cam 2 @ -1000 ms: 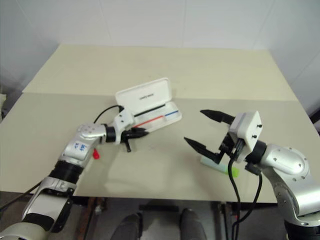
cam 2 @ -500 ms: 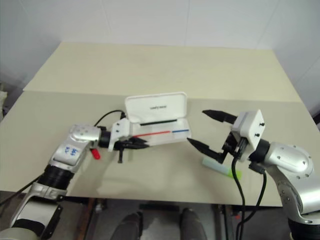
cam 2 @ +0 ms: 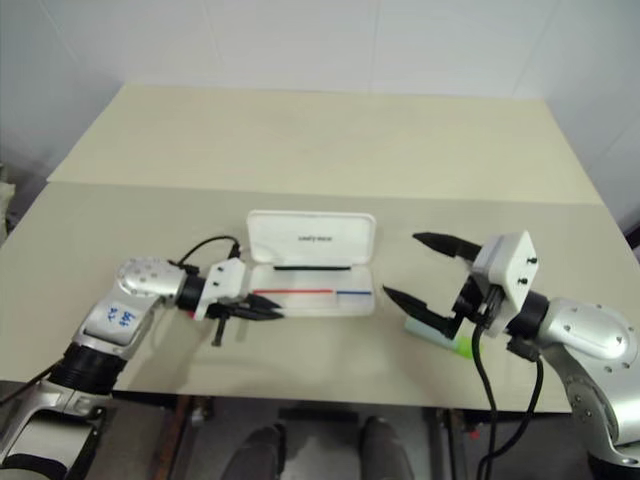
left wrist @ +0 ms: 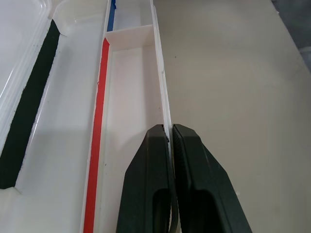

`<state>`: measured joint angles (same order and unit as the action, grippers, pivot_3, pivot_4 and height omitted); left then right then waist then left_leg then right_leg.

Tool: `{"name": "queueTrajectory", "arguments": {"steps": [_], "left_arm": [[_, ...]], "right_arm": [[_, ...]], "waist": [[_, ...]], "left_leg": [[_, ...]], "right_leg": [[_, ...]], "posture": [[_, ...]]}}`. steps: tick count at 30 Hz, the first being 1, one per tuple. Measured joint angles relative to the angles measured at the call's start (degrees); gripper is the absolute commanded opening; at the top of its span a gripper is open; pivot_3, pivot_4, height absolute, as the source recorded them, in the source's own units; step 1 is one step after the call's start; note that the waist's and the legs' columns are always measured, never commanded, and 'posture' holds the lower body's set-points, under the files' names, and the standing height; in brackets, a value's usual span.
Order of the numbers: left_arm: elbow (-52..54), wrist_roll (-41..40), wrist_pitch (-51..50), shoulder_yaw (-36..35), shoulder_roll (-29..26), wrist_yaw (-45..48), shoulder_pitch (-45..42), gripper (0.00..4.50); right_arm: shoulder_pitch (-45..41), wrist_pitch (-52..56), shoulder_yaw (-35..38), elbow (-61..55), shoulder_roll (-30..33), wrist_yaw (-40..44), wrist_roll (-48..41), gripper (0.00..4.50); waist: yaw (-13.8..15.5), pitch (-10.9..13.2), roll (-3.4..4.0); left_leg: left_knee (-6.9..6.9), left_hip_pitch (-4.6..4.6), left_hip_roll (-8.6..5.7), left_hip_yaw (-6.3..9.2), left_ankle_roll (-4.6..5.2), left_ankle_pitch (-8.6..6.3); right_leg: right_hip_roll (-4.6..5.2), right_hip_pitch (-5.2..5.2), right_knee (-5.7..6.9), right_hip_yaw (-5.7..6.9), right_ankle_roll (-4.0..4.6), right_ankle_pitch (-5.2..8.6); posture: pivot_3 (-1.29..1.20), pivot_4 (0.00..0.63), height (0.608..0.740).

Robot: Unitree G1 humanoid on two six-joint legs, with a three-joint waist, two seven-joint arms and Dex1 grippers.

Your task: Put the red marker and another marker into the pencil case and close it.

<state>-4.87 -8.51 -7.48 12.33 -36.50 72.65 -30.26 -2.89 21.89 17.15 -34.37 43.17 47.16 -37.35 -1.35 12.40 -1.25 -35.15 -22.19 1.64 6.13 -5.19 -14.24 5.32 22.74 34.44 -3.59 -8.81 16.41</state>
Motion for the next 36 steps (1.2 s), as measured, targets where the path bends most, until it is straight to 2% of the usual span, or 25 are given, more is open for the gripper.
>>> {"name": "queueTrajectory", "arguments": {"steps": [10,16,17,19,23,32,35,36], "left_arm": [[-2.93,1.42,3.23,2.24,3.82,-0.40,-0.96,0.02],[-3.16,1.82,1.41,2.63,4.75,-0.41,-1.35,0.02],[-3.16,1.79,1.08,2.61,4.97,-0.53,-1.35,0.53],[-3.14,1.70,0.55,2.63,5.40,-0.56,-1.35,1.02],[-3.05,1.71,0.80,2.62,5.92,-0.87,-1.35,2.33],[4.37,-1.95,-1.24,-0.54,2.89,-0.60,0.18,2.33],[7.55,-5.45,-4.95,-3.25,1.81,-1.21,2.22,2.83],[10.03,-7.42,-6.11,-5.21,1.44,-1.83,4.31,3.20]], "right_arm": [[3.98,1.16,1.85,-1.74,1.45,0.28,-1.72,4.50],[4.93,1.82,1.86,-2.58,2.19,0.97,-2.38,4.50],[4.90,1.84,1.86,-2.58,2.20,0.99,-2.38,4.50],[4.46,1.84,1.86,-2.58,2.21,1.00,-2.38,4.50],[3.62,1.84,1.69,-2.50,2.21,1.07,-2.37,4.50],[-0.65,1.28,-2.43,0.47,1.37,2.33,-1.58,4.50],[-1.35,0.60,-3.77,1.27,0.91,3.14,-1.10,4.50],[-2.07,0.51,-4.53,1.78,0.81,3.51,-0.97,4.50]], "waist": [[-0.03,0.00,0.00],[0.04,0.00,0.00],[0.06,0.00,0.00],[0.04,0.00,0.00],[0.01,0.00,0.00],[-0.18,0.00,0.00],[-0.17,0.00,0.00],[-0.18,0.00,0.00]], "left_leg": [[-0.01,0.01,0.00,-0.02,0.02,0.02],[-0.02,0.01,0.00,-0.02,0.03,0.03],[-0.02,0.01,0.00,-0.01,0.03,0.03],[-0.02,0.01,0.00,-0.01,0.03,0.04],[-0.02,0.01,0.00,-0.01,0.03,0.04],[-0.01,0.03,0.01,-0.03,0.03,0.03],[0.00,0.03,0.01,-0.02,0.03,0.03],[0.00,0.01,0.01,-0.02,0.03,0.03]], "right_leg": [[0.00,0.00,0.00,0.00,0.01,0.00],[0.00,-0.01,-0.01,0.00,0.01,0.00],[0.00,-0.01,-0.01,0.00,0.00,0.00],[0.00,-0.01,-0.01,0.00,0.00,0.00],[0.00,-0.01,0.00,0.00,0.00,0.00],[0.00,-0.01,0.00,0.00,0.00,0.00],[0.00,-0.01,0.01,0.00,0.00,0.00],[0.01,-0.01,-0.01,0.00,0.00,0.00]], "posture": [[0.00,0.150,0.740],[0.00,0.150,0.740],[0.00,0.150,0.740],[0.00,0.150,0.740],[0.00,0.150,0.740],[0.00,0.150,0.740],[0.00,0.150,0.740],[0.00,0.150,0.740]]}}
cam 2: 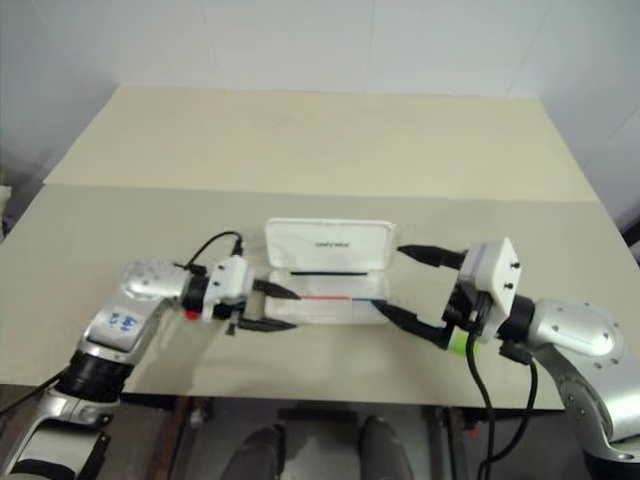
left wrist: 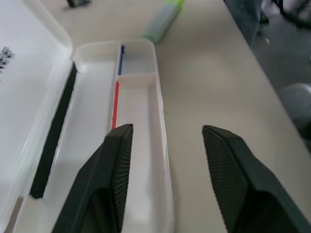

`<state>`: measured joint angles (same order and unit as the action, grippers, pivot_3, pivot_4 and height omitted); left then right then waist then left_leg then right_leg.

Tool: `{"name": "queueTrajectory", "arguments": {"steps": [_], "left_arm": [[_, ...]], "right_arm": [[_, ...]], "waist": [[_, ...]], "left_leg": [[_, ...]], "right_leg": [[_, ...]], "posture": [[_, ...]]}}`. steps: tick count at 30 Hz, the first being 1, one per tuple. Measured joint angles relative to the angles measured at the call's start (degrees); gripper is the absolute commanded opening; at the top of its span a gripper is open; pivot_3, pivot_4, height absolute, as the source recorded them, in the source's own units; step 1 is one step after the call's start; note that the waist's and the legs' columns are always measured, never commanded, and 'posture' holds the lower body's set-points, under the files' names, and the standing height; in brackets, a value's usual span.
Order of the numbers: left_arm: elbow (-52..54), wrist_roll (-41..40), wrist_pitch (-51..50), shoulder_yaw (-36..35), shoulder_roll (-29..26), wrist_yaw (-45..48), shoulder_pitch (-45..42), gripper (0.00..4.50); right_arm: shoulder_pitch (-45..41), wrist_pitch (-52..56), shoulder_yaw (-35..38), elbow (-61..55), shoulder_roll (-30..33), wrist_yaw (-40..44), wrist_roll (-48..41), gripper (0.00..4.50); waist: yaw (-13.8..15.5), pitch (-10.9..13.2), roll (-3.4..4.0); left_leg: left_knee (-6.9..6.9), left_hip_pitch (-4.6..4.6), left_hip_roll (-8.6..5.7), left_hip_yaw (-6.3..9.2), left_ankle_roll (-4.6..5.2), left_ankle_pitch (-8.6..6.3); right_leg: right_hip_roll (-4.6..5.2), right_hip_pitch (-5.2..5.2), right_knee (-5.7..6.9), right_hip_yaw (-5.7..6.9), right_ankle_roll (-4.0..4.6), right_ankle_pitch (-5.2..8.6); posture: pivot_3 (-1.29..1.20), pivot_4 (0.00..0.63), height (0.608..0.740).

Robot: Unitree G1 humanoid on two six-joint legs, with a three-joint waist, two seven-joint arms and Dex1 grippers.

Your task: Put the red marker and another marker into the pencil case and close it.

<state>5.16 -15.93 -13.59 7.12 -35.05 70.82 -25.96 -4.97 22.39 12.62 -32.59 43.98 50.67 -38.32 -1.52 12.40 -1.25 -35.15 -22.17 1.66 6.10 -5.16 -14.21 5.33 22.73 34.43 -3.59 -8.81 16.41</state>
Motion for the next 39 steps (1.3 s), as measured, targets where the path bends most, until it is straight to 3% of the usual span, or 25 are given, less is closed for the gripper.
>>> {"name": "queueTrajectory", "arguments": {"steps": [4,10,14,18,24,30,39], "left_arm": [[8.61,-5.16,-2.49,-8.85,0.01,-6.11,9.32,4.46],[17.60,-7.43,-6.59,-17.32,3.74,-20.41,18.70,4.46],[24.86,-3.52,-12.16,-22.19,14.28,-41.25,23.19,4.46],[30.78,1.99,-20.60,-22.55,18.75,-56.04,24.81,4.46],[36.77,5.73,-38.14,-22.51,25.40,-70.60,24.37,4.46],[37.94,7.62,-49.50,-24.47,30.31,-77.79,20.62,4.46],[36.35,8.06,-53.97,-25.03,31.94,-78.88,18.09,4.46]], "right_arm": [[-1.37,-0.99,-1.43,2.63,-0.67,1.28,0.37,4.50],[-3.08,-1.67,-3.41,4.46,-1.53,2.93,1.17,4.50],[-5.04,-2.29,-4.24,7.27,-1.90,4.44,1.46,4.50],[-6.40,-2.35,-5.52,8.59,-2.02,5.61,1.79,4.50],[-8.15,-2.34,-5.71,9.59,-2.08,6.90,1.84,4.50],[-9.88,-2.33,-5.81,10.74,-2.07,8.37,1.91,4.50],[-10.53,-2.33,-5.98,10.84,-2.13,8.71,2.32,4.50]], "waist": [[-0.10,0.00,0.00],[0.33,-0.02,-0.03],[0.22,-0.05,-0.10],[0.14,-0.07,-0.13],[0.13,-0.09,-0.17],[0.15,-0.09,-0.17],[0.15,-0.10,-0.19]], "left_leg": [[0.02,0.05,0.03,-0.02,0.00,-0.03],[-0.04,0.05,0.01,-0.02,-0.02,-0.02],[-0.12,0.06,0.01,-0.05,-0.01,-0.01],[-0.13,0.10,0.01,-0.05,-0.02,0.00],[-0.19,0.08,0.01,-0.05,-0.02,0.01],[-0.29,0.01,0.00,-0.07,-0.02,0.00],[-0.30,-0.03,0.00,-0.10,-0.03,0.00]], "right_leg": [[0.01,0.01,0.06,0.00,0.01,0.01],[0.02,-0.02,0.04,0.00,0.02,0.00],[0.04,-0.12,-0.15,0.00,0.05,-0.04],[0.01,-0.12,-0.10,0.00,0.04,-0.05],[0.00,-0.15,-0.18,0.00,0.07,-0.05],[0.01,-0.16,-0.30,0.00,0.34,0.02],[0.02,-0.15,-0.39,0.00,0.43,0.05]], "posture": [[0.00,0.150,0.740],[0.00,0.150,0.740],[0.00,0.150,0.740],[0.00,0.150,0.740],[0.00,0.150,0.740],[0.00,0.150,0.740],[0.00,0.150,0.740]]}}
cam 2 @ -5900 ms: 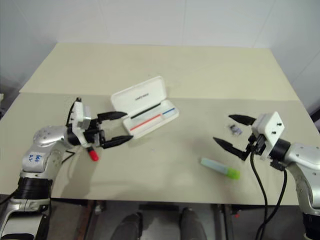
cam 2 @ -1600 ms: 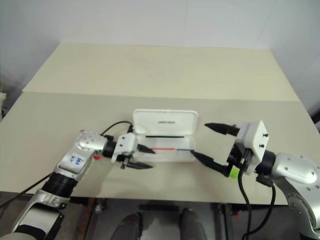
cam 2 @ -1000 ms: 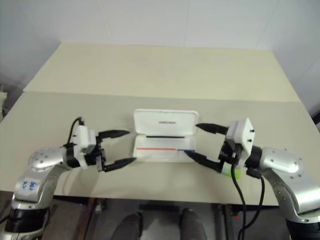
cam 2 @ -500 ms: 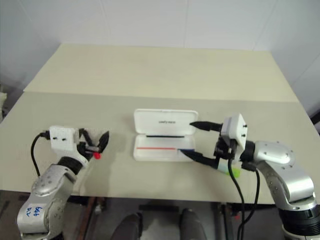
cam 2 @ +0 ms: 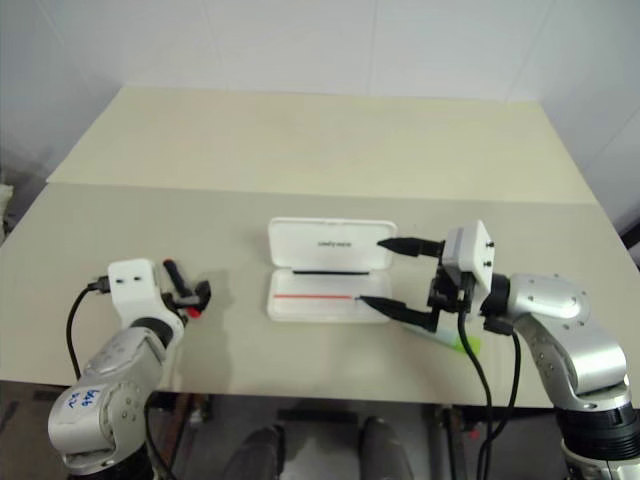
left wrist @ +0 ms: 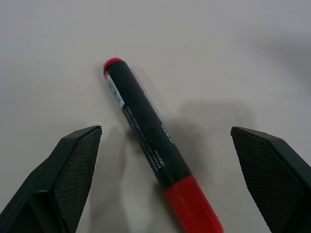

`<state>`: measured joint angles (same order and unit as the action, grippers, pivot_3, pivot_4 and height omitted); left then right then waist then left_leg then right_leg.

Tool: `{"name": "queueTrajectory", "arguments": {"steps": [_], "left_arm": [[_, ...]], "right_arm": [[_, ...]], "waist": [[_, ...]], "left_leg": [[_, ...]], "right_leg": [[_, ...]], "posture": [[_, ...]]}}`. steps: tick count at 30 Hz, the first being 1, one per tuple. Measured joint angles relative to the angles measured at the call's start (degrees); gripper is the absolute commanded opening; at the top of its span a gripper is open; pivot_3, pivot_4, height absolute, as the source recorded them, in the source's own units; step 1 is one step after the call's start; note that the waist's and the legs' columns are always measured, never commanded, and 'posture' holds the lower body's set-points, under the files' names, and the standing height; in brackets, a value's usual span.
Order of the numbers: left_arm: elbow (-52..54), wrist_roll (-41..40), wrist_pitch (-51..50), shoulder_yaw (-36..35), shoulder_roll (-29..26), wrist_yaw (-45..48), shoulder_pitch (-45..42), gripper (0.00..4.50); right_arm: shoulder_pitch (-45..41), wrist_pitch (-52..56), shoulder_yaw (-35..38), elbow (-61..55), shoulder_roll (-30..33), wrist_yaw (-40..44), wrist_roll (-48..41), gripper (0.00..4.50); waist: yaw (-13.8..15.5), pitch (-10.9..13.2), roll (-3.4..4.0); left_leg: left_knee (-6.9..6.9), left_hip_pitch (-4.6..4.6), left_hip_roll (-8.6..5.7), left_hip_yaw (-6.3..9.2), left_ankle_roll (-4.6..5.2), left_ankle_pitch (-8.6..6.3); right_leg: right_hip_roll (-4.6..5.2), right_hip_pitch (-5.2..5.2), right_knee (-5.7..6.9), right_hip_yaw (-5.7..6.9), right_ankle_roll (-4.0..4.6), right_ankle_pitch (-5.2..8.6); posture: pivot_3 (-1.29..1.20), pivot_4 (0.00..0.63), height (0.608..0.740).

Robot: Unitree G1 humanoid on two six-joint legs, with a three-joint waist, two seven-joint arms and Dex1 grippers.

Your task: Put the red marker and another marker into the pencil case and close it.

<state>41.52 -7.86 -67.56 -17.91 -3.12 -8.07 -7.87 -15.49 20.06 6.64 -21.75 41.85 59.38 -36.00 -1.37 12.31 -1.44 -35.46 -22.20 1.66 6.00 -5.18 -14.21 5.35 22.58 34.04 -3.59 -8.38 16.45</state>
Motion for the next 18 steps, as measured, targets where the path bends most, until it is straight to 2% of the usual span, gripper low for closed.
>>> {"name": "queueTrajectory", "arguments": {"steps": [4,7,15,17,18], "left_arm": [[-0.73,0.10,-1.60,-0.08,0.00,0.06,-0.07,4.46],[-1.56,0.07,-2.13,-1.13,0.41,0.16,-0.65,3.91],[-3.83,0.21,-1.82,-3.39,-0.82,0.69,-2.15,1.12],[-4.13,0.23,-1.73,-3.59,-0.83,0.74,-2.48,0.52],[-4.34,0.24,-1.71,-3.61,-0.83,0.74,-2.70,0.52]], "right_arm": [[0.01,0.00,0.01,-0.03,-0.04,-0.19,0.03,4.50],[0.03,-0.01,0.04,-0.10,-0.12,-0.47,0.04,4.50],[0.12,-0.04,0.08,-0.28,-0.68,-1.29,0.09,4.50],[0.13,-0.07,0.08,-0.28,-0.70,-1.38,0.15,4.50],[0.13,-0.11,0.08,-0.28,-0.72,-1.40,0.18,4.50]], "waist": [[-0.03,0.00,0.00],[-0.02,0.00,0.00],[-0.04,0.00,0.00],[0.01,0.00,-0.01],[0.04,0.00,-0.01]], "left_leg": [[0.00,0.00,0.00,0.00,0.00,0.00],[-0.02,0.01,0.00,-0.01,0.00,0.00],[-0.06,0.00,0.00,-0.03,0.00,0.00],[-0.06,-0.01,0.00,-0.03,0.00,0.00],[-0.06,-0.01,0.00,-0.02,0.00,0.00]], "right_leg": [[0.00,0.00,-0.01,0.00,0.01,0.00],[0.00,0.00,-0.01,0.00,0.05,0.01],[0.01,0.00,-0.02,0.00,0.09,0.00],[0.01,0.00,-0.03,0.00,0.09,0.00],[0.01,0.00,-0.03,0.00,0.09,0.00]], "posture": [[0.00,0.150,0.740],[0.00,0.150,0.740],[0.00,0.150,0.740],[0.00,0.150,0.740],[0.00,0.150,0.740]]}}
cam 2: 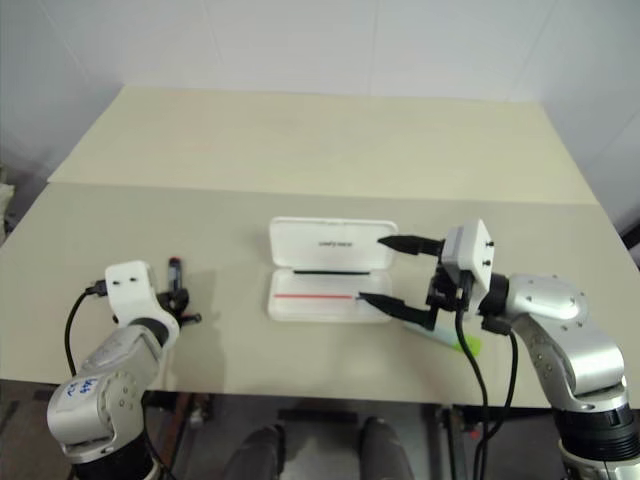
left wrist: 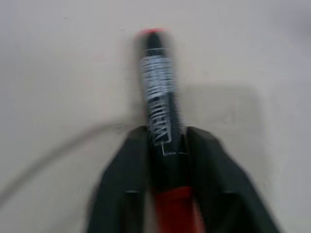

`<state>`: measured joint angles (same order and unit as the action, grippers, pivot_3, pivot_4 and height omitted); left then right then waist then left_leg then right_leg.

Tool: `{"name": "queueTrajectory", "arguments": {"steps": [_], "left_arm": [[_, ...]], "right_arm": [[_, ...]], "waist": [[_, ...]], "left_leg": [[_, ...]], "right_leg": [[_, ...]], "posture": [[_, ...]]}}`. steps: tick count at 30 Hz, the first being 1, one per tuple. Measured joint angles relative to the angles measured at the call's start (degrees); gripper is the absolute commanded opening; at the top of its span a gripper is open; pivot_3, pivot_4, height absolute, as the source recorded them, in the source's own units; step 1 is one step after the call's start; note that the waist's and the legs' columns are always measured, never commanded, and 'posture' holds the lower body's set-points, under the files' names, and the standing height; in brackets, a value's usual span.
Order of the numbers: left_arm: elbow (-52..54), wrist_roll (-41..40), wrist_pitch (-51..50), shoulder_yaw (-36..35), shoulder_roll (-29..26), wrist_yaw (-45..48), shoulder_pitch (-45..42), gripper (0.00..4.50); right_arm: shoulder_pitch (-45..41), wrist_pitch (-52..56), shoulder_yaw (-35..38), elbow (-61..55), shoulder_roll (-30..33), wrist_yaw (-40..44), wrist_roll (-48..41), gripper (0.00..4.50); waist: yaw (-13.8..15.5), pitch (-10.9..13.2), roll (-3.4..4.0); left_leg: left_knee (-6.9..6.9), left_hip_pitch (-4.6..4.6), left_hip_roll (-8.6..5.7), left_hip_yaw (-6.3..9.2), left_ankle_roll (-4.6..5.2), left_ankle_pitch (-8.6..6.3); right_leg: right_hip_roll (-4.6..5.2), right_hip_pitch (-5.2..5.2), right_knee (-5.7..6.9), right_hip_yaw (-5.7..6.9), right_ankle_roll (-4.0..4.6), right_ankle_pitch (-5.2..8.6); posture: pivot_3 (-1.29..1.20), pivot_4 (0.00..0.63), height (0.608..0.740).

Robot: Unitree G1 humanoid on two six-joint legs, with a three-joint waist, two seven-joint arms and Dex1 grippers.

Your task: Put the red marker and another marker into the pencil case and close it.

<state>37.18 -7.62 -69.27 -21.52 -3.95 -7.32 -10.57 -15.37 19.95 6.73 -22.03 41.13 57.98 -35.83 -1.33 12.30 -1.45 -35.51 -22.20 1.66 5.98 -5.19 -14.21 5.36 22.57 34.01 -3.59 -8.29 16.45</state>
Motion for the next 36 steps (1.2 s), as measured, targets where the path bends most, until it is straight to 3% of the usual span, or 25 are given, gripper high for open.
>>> {"name": "queueTrajectory", "arguments": {"steps": [8,16,21,29,36], "left_arm": [[-4.68,-0.33,9.81,-3.37,0.58,-0.62,-6.32,0.52],[-5.57,0.25,29.28,3.32,-4.49,6.12,-6.16,0.52],[-10.42,-0.08,46.07,12.14,-15.12,21.70,-7.18,0.52],[-19.26,-0.90,67.33,17.84,-20.03,36.73,-13.16,0.52],[-28.80,0.28,75.23,25.52,-25.58,50.05,-18.42,0.52]], "right_arm": [[0.01,-0.35,0.16,0.01,0.00,0.02,0.36,4.50],[0.05,-1.08,0.18,0.09,-0.03,-0.14,0.73,4.50],[0.72,-1.23,1.54,0.41,0.25,-0.66,1.55,4.50],[5.12,-0.98,9.53,0.04,2.97,-2.01,1.58,4.50],[13.72,2.09,18.96,-5.34,6.44,-2.13,-0.96,4.50]], "waist": [[0.00,0.02,-0.05],[0.03,0.02,-0.05],[0.10,0.01,-0.03],[0.60,0.01,-0.03],[1.32,-0.01,0.01]], "left_leg": [[-0.02,-0.04,0.00,-0.01,0.00,0.00],[0.04,-0.04,0.00,-0.04,0.01,-0.04],[0.04,-0.04,0.00,-0.10,0.01,-0.04],[0.15,-0.04,0.01,-0.13,0.04,-0.04],[0.25,0.02,0.01,-0.15,0.06,-0.03]], "right_leg": [[0.00,-0.01,-0.07,0.00,0.00,-0.04],[0.00,0.00,-0.10,0.00,-0.18,-0.14],[0.02,0.00,-0.14,-0.02,0.09,-0.01],[0.03,0.01,-0.16,-0.04,-0.15,-0.16],[0.02,0.00,-0.16,-0.04,-0.25,-0.21]], "posture": [[0.00,0.150,0.740],[0.00,0.150,0.740],[0.00,0.150,0.740],[0.00,0.150,0.740],[0.00,0.150,0.740]]}}
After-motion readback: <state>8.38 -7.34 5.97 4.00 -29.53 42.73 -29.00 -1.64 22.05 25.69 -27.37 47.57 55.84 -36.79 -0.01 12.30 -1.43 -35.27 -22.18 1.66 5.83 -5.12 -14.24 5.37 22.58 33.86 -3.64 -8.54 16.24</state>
